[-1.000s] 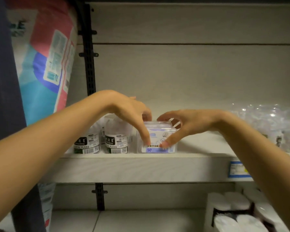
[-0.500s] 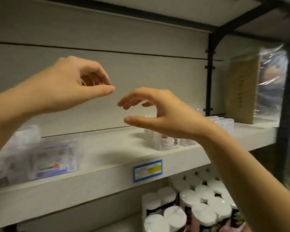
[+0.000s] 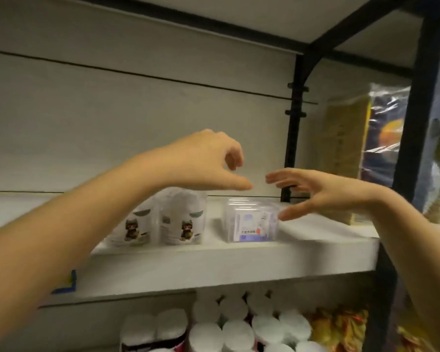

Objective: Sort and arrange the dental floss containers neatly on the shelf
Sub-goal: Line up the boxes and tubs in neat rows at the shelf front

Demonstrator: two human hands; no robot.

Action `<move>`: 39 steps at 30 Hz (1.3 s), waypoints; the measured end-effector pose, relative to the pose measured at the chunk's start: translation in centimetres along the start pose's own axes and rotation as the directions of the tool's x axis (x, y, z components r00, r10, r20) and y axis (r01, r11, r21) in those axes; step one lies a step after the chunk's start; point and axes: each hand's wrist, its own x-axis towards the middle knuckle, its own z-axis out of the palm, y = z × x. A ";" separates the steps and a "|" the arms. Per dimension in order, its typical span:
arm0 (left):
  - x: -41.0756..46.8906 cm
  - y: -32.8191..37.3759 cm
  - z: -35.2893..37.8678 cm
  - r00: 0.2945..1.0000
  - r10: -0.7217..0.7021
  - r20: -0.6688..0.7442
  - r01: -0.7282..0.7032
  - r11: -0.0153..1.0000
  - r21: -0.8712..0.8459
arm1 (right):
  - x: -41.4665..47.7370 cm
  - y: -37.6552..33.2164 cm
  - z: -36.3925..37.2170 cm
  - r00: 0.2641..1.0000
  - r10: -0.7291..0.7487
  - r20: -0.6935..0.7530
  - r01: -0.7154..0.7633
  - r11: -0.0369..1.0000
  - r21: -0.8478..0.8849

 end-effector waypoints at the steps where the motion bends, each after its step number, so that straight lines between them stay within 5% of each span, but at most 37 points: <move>1: 1.3 0.4 0.5 0.994 -0.037 0.099 0.030 0.997 0.067 | 0.9 0.8 -0.4 0.999 0.007 0.046 -0.007 1.000 0.001; 5: 5.6 0.9 2.0 0.813 -0.318 0.488 0.168 0.930 0.326 | 4.1 2.4 -0.7 0.975 0.017 0.223 -0.025 0.999 0.030; 10: 7.4 0.0 4.2 0.689 -0.371 0.622 0.183 0.920 0.347 | 5.7 3.4 0.4 0.936 -0.006 0.353 0.013 1.000 -0.017; 15: 7.4 -0.3 4.1 0.784 -0.282 0.553 0.169 0.954 0.246 | 5.5 4.4 0.5 0.963 -0.095 0.251 0.082 0.995 0.062; 19: 6.6 0.4 -1.1 0.931 -0.228 0.283 0.167 0.960 0.225 | 4.2 2.2 -2.7 0.975 -0.222 0.008 0.216 0.959 0.183; 25: -0.8 -0.5 -11.3 0.972 -0.230 -0.052 0.235 0.954 0.188 | 3.1 -9.6 -3.0 0.826 -0.461 -0.324 0.489 0.872 0.006; 29: -7.7 -3.8 -14.7 0.947 -0.308 -0.088 0.319 0.928 0.194 | 3.9 -17.6 0.8 0.790 -0.517 -0.330 0.541 0.841 -0.022; 39: -18.9 -17.8 -16.1 0.928 -0.353 0.120 0.345 0.935 0.082 | 9.7 -28.6 11.1 0.891 -0.444 -0.093 0.450 0.892 0.050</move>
